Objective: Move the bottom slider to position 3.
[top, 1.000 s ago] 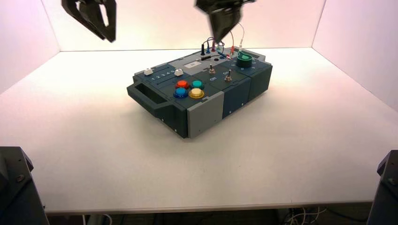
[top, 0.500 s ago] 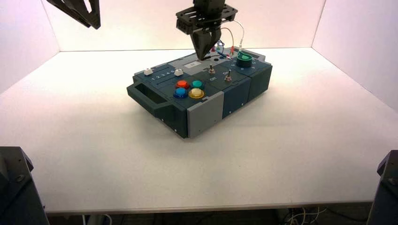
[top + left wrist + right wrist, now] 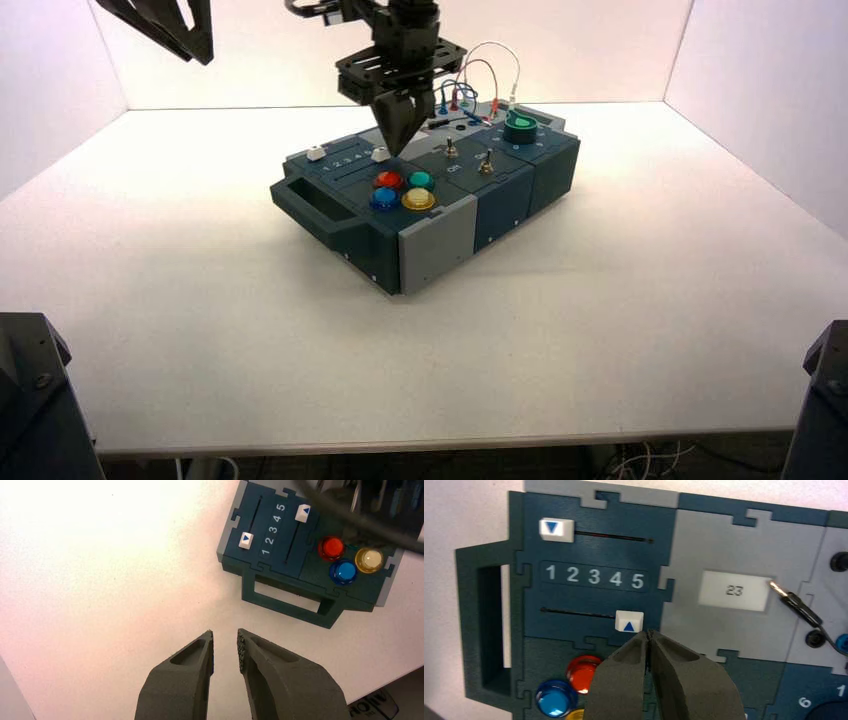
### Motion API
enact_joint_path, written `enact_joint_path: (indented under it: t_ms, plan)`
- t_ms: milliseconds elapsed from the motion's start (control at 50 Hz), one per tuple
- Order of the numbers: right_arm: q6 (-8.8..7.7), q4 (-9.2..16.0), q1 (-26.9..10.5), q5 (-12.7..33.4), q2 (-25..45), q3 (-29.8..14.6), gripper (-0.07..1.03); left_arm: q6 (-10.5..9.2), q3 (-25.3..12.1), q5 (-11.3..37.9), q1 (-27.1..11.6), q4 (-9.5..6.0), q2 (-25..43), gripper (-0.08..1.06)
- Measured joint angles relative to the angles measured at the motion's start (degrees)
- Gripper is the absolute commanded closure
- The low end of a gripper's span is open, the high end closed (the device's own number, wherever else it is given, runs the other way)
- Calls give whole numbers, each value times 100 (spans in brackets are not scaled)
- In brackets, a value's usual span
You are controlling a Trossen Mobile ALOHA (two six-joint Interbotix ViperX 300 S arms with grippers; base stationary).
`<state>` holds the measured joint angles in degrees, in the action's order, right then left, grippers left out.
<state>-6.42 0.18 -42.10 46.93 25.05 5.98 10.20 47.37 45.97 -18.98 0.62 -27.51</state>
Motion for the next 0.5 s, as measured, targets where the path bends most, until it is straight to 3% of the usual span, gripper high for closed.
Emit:
enact_joint_path:
  t_ms: [500]
  plan:
    - [9, 70, -141, 18, 9, -18, 98, 0, 0, 0, 0, 0, 26, 68]
